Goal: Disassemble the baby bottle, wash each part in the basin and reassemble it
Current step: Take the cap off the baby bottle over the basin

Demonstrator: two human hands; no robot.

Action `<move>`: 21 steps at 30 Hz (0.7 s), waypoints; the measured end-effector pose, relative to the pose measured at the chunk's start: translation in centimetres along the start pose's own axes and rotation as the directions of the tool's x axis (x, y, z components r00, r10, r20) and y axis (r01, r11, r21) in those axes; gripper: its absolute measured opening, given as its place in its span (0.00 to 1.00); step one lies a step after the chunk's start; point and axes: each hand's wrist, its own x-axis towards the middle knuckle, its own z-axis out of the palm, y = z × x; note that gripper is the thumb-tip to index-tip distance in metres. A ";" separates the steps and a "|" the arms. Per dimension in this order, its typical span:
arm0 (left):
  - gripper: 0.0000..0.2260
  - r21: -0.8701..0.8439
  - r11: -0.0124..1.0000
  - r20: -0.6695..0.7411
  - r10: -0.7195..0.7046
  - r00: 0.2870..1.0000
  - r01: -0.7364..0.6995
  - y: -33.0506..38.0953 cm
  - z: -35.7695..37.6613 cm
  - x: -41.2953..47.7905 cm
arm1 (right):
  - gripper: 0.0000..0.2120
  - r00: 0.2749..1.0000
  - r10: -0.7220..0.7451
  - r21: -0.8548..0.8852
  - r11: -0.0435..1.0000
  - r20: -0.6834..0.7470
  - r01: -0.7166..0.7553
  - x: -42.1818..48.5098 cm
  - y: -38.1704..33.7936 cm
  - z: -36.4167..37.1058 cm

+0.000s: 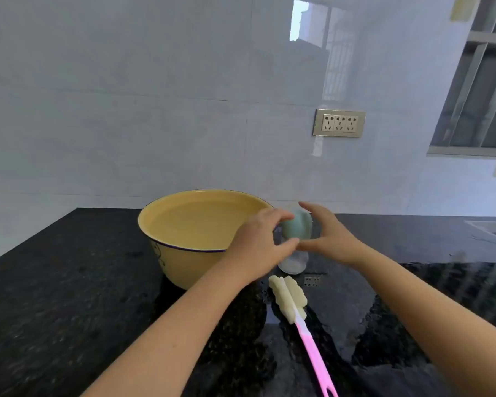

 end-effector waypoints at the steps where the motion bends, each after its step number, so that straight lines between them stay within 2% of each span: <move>1: 0.18 -0.007 1.000 0.014 -0.003 1.000 0.003 0.1 0.5 -0.2 | 0.42 1.000 0.004 -0.007 1.000 -0.003 -0.004 0.1 0.1 0.2; 4: 0.18 -0.056 0.997 0.029 -0.042 0.999 0.044 0.3 2.2 -1.1 | 0.39 0.998 0.058 0.033 0.998 -0.030 -0.057 0.5 0.4 1.0; 7: 0.19 -0.141 0.984 0.048 -0.105 0.993 0.111 -0.3 3.6 -1.6 | 0.32 0.988 0.115 0.153 0.983 -0.103 -0.099 1.0 0.7 1.7; 11: 0.22 -0.186 0.956 0.088 -0.212 0.973 0.225 -1.6 5.0 -2.1 | 0.28 0.967 0.144 0.204 0.974 -0.209 -0.101 1.3 0.4 2.2; 17: 0.27 -0.299 0.873 0.174 -0.347 0.921 0.386 -3.0 5.6 -2.8 | 0.27 0.951 0.160 0.274 0.958 -0.266 -0.084 0.7 0.3 2.3; 21: 0.34 -0.346 0.821 0.234 -0.393 0.889 0.454 -3.5 5.8 -2.8 | 0.24 0.945 0.156 0.368 0.929 -0.287 -0.042 -0.3 -0.4 0.9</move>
